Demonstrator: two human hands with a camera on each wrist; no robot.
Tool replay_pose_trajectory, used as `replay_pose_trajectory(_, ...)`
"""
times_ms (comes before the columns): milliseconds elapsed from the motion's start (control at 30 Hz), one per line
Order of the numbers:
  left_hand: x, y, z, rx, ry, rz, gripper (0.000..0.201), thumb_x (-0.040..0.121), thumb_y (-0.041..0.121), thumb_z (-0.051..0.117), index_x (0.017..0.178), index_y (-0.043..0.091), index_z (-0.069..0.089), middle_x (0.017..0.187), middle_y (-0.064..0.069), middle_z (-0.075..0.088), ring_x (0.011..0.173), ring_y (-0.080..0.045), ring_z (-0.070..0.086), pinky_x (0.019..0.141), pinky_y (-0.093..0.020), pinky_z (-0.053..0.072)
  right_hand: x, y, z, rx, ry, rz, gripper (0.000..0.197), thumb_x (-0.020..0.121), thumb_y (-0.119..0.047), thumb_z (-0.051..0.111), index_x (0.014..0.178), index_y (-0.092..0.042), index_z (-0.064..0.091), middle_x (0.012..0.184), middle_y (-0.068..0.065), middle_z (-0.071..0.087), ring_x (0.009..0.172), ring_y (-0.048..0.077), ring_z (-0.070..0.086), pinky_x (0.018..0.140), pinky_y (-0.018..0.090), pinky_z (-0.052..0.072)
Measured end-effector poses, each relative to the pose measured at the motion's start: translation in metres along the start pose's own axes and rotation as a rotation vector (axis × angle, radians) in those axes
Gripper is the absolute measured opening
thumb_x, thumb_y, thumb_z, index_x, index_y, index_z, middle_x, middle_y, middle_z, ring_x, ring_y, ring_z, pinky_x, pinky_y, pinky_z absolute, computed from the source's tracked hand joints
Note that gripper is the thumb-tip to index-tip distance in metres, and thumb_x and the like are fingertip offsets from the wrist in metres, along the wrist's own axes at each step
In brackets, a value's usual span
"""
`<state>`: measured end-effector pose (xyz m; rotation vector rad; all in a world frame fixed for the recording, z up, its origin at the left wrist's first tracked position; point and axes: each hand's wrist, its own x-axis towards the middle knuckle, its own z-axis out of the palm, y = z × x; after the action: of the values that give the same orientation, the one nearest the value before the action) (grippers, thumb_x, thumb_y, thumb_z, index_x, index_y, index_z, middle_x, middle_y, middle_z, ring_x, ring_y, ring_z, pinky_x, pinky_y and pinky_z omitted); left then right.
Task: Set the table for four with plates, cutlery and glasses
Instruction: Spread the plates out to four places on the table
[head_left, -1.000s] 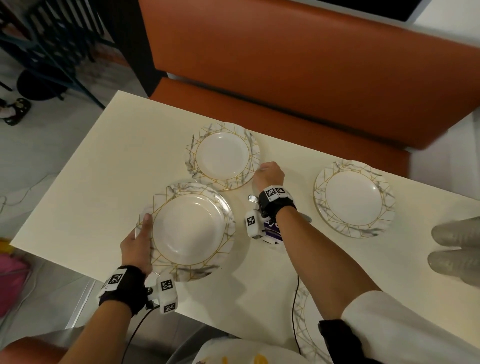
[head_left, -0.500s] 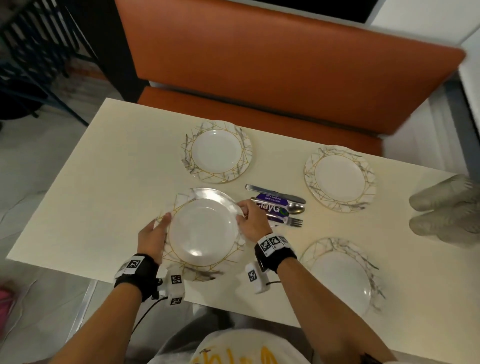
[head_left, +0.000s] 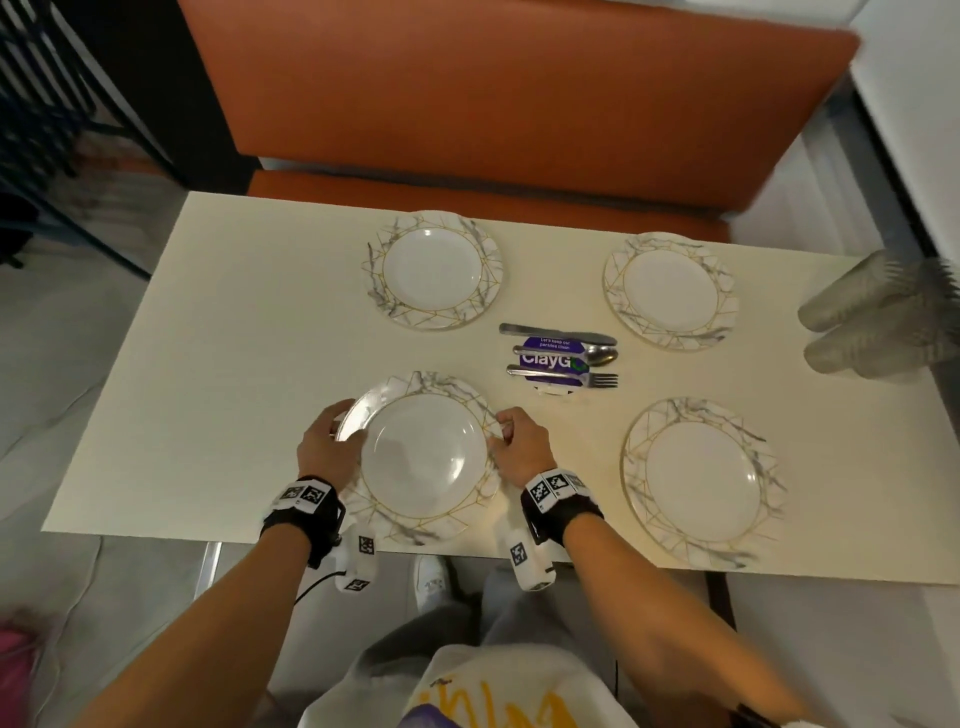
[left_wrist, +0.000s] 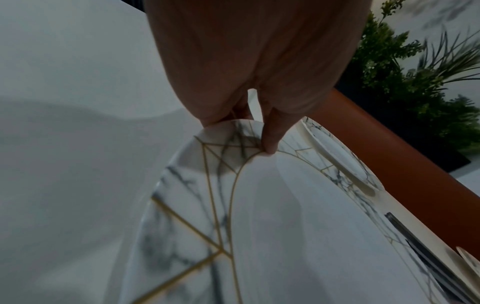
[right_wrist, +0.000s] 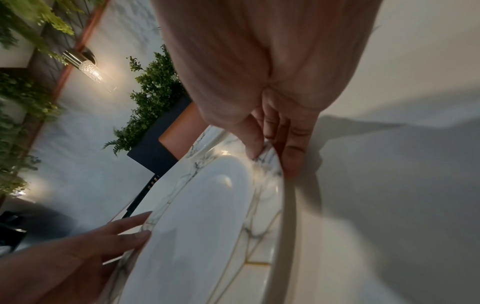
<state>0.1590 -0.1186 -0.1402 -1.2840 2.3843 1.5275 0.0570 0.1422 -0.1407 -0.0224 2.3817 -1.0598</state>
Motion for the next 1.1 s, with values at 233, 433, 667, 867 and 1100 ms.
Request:
replay_pose_trajectory(233,0.005,-0.005,-0.008,0.077,-0.03,0.032,0.048,0.094,0.012,0.067,0.14,0.026,0.062,0.125,-0.006,0.07,0.113,-0.028,0.065,0.099,-0.033,0.049,-0.01,0.003,0.012,-0.048,0.014,-0.002,0.034,0.093,-0.007,0.066,0.127,-0.01,0.058,0.092,0.002,0.058,0.068,0.0,0.052,0.054,0.002,0.041)
replay_pose_trajectory(433,0.01,-0.005,-0.012,0.226,-0.067,0.079,0.051,0.094,0.019,0.066,0.144,0.023,0.058,0.129,-0.016,0.066,0.118,-0.038,0.063,0.103,-0.043,0.049,-0.014,-0.001,0.014,-0.057,0.008,0.009,0.036,0.093,-0.01,0.066,0.128,-0.011,0.059,0.09,0.0,0.057,0.073,0.009,0.056,0.064,0.007,0.04)
replay_pose_trajectory(667,0.013,0.002,-0.012,0.386,0.024,0.181,0.049,0.092,0.016,0.067,0.14,0.023,0.061,0.133,-0.02,0.055,0.12,-0.043,0.052,0.105,-0.05,0.044,-0.015,-0.001,-0.002,-0.036,0.04,0.042,0.027,0.095,-0.012,0.061,0.123,-0.014,0.061,0.08,-0.006,0.06,0.08,0.012,0.06,0.085,0.026,0.053)
replay_pose_trajectory(867,0.011,0.035,0.004,0.492,0.01,0.372,0.044,0.09,0.012,0.065,0.133,0.021,0.065,0.131,-0.018,0.06,0.116,-0.043,0.053,0.097,-0.053,0.048,-0.007,0.0,-0.039,-0.043,0.134,0.028,0.026,0.095,-0.007,0.053,0.118,-0.014,0.063,0.088,-0.001,0.064,0.085,0.015,0.059,0.082,0.024,0.045)
replay_pose_trajectory(1100,0.016,0.096,0.06,0.494,-0.12,0.5,0.036,0.091,0.011,0.064,0.125,0.018,0.069,0.119,-0.013,0.066,0.111,-0.039,0.057,0.095,-0.048,0.049,0.037,-0.002,-0.099,-0.132,0.201,-0.041,0.022,0.098,-0.011,0.051,0.115,-0.014,0.065,0.105,0.006,0.068,0.09,0.02,0.062,0.08,0.023,0.045)
